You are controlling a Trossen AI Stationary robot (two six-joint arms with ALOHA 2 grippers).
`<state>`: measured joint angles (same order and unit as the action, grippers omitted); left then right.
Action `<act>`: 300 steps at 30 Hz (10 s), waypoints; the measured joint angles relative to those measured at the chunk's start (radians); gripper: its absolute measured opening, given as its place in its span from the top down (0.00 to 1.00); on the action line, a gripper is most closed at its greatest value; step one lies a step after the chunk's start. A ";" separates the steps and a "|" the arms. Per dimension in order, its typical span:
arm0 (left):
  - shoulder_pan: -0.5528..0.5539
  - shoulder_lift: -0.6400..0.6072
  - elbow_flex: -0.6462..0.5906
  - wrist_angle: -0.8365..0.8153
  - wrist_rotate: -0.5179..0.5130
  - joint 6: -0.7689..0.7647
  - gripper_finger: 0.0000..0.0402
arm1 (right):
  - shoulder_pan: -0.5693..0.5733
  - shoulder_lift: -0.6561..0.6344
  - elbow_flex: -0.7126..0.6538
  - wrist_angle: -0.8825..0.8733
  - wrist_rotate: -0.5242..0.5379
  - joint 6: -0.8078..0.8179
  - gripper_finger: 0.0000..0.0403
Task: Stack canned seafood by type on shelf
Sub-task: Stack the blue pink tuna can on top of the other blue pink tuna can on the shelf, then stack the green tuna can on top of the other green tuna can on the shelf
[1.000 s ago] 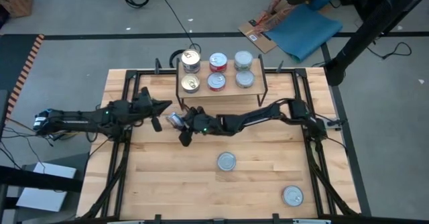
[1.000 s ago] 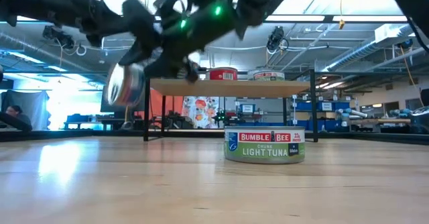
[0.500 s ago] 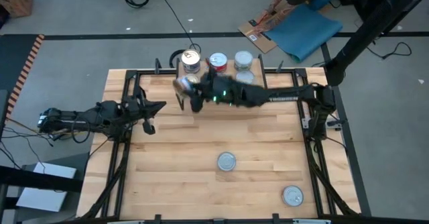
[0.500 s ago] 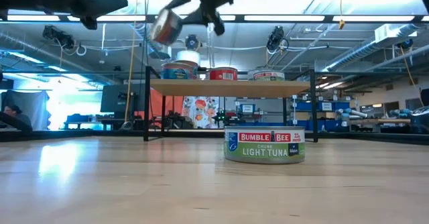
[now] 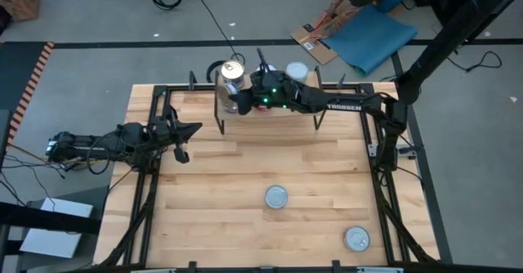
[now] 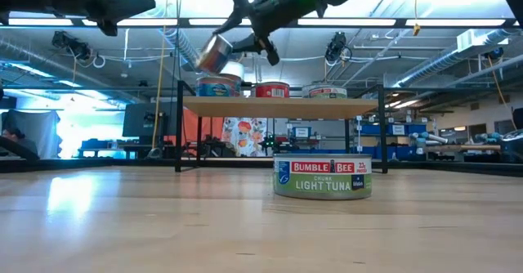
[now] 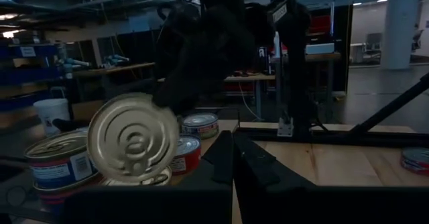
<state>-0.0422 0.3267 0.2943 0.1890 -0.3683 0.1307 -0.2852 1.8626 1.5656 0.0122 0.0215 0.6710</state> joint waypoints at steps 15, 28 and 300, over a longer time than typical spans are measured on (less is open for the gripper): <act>0.000 0.000 0.000 -0.001 0.000 0.003 0.99 | -0.025 0.105 0.002 0.154 -0.094 0.104 0.55; -0.005 0.000 0.000 -0.009 -0.005 0.018 0.99 | -0.035 0.099 0.001 0.141 -0.088 0.124 0.41; -0.006 0.342 0.000 0.113 0.278 0.022 0.99 | 0.663 0.093 -0.158 -0.590 0.087 -0.319 0.74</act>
<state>-0.0477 0.6685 0.2947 0.3023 -0.0902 0.1528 0.3774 1.9558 1.4078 -0.5781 0.1086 0.3519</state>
